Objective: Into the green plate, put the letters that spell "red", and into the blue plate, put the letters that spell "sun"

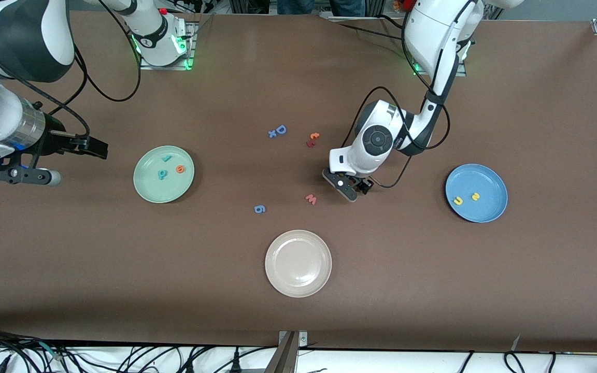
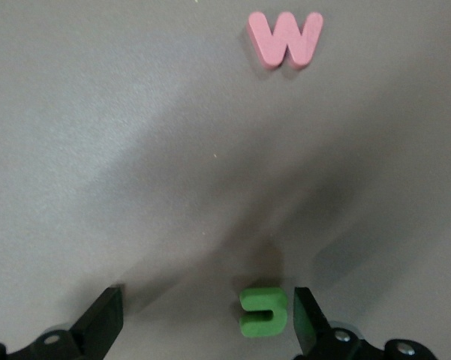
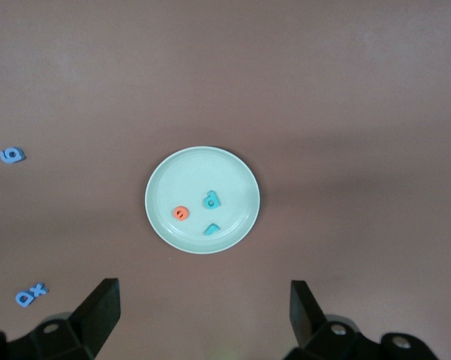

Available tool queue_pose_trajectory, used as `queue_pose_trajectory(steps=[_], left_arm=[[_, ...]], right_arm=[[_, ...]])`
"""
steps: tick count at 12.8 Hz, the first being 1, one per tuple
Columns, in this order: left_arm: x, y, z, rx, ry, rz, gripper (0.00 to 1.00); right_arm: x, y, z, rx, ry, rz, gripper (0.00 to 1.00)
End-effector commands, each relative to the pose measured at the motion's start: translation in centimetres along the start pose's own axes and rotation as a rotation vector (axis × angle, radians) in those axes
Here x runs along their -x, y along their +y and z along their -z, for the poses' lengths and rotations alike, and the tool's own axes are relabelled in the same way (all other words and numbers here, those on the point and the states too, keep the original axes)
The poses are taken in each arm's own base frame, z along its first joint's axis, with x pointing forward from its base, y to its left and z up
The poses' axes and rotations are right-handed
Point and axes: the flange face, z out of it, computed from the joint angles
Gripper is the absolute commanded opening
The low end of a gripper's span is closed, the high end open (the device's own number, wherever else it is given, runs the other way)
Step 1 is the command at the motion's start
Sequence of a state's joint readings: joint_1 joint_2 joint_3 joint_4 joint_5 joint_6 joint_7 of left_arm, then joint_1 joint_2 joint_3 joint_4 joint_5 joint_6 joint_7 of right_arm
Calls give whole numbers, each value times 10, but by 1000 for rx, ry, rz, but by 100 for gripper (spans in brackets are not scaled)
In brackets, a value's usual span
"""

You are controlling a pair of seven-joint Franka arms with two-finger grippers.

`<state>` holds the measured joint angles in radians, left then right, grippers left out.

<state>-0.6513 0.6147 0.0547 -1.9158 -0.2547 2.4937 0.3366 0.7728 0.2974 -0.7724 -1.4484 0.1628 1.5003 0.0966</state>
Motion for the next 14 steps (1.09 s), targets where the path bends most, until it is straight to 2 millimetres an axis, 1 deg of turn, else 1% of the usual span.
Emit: queue_pose_trajectory(steps=[1, 3, 4, 5, 6, 7, 8, 9, 10, 11, 12, 14], left_arm=[[13, 17, 13, -12, -7, -10, 100], [12, 25, 8, -14, -9, -12, 100], [12, 28, 7, -14, -10, -17, 100], [12, 29, 7, -14, -10, -17, 100], [12, 28, 3, -16, -17, -19, 100], [13, 28, 1, -18, -17, -19, 100], [13, 26, -2, -22, -13, -20, 100], [14, 26, -3, -22, -16, -20, 100], [15, 26, -4, -22, -18, -19, 100], [15, 26, -6, -22, -21, -19, 100], [15, 26, -6, -22, -19, -19, 100], [14, 26, -5, -22, -18, -19, 100]], right_arm=[[6, -2, 9, 10, -33, 24, 100], [3, -7, 7, 6, -23, 43, 100], [-4, -4, 6, -13, -1, 48, 100], [-7, 3, 8, -39, 14, 50, 100], [-5, 6, 9, -57, 11, 59, 100], [-5, 14, 11, -41, 16, 61, 100], [-6, 28, 10, -56, 11, 50, 100], [0, 38, 14, -79, 18, 51, 100], [4, 48, 12, -102, 38, 62, 100], [16, 60, 7, -115, 40, 81, 100], [31, 65, 3, -121, 67, 84, 100], [60, 71, -11, -104, 117, 103, 100]])
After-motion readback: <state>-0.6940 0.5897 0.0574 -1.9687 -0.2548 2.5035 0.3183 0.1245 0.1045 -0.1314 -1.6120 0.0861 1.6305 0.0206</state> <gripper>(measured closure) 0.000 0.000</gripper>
